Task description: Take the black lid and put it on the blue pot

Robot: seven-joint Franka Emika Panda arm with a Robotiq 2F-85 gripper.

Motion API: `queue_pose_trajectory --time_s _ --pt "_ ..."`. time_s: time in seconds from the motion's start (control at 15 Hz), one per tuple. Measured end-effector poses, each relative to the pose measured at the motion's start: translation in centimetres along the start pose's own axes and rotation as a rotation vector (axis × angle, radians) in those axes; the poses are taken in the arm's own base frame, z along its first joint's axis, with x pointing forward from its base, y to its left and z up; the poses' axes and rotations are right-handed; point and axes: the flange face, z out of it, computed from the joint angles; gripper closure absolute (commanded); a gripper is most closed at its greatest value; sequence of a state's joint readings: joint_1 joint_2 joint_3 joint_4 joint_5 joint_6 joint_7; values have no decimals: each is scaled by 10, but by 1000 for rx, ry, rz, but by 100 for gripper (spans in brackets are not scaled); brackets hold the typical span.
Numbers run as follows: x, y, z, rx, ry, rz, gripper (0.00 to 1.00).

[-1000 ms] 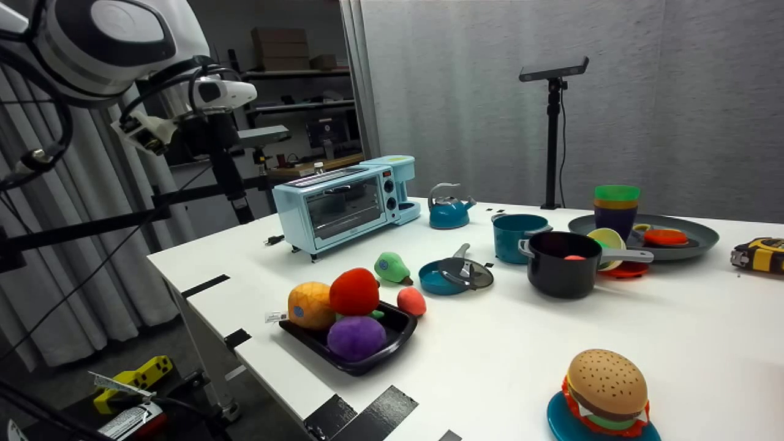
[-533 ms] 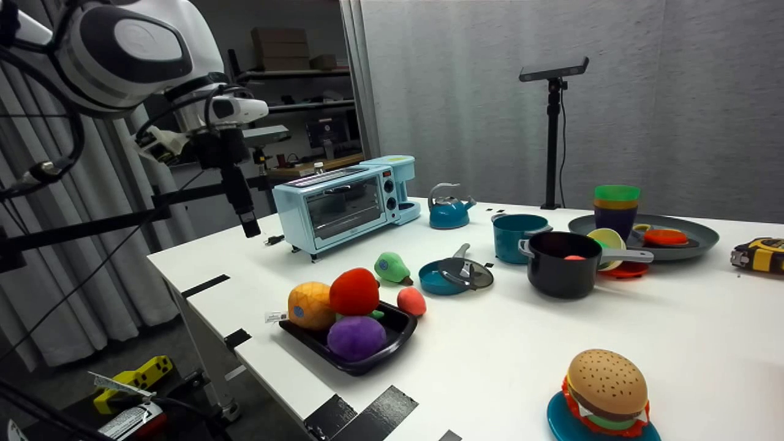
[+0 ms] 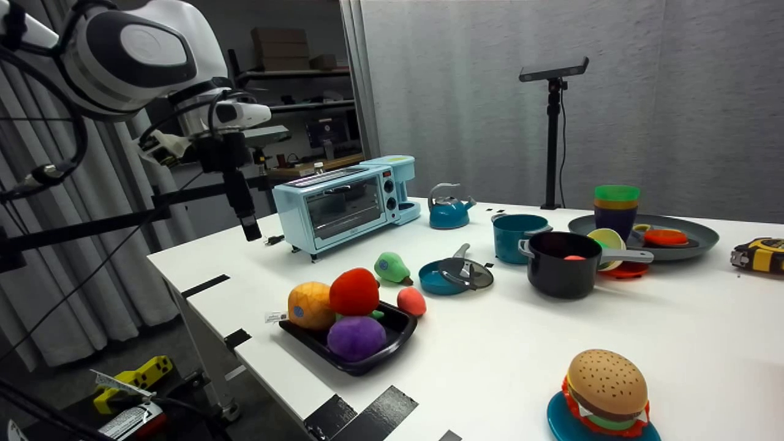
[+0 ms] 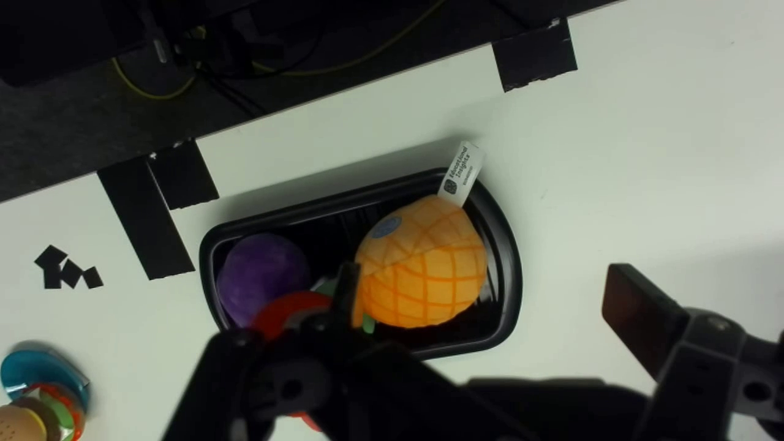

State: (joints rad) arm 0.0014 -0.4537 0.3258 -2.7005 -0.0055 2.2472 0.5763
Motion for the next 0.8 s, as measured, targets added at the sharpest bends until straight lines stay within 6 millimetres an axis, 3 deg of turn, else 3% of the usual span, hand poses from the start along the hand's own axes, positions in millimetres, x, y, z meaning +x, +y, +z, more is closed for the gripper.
queue_pose_trajectory --time_s 0.8 --pt "2 1 4 -5 -10 1 0"
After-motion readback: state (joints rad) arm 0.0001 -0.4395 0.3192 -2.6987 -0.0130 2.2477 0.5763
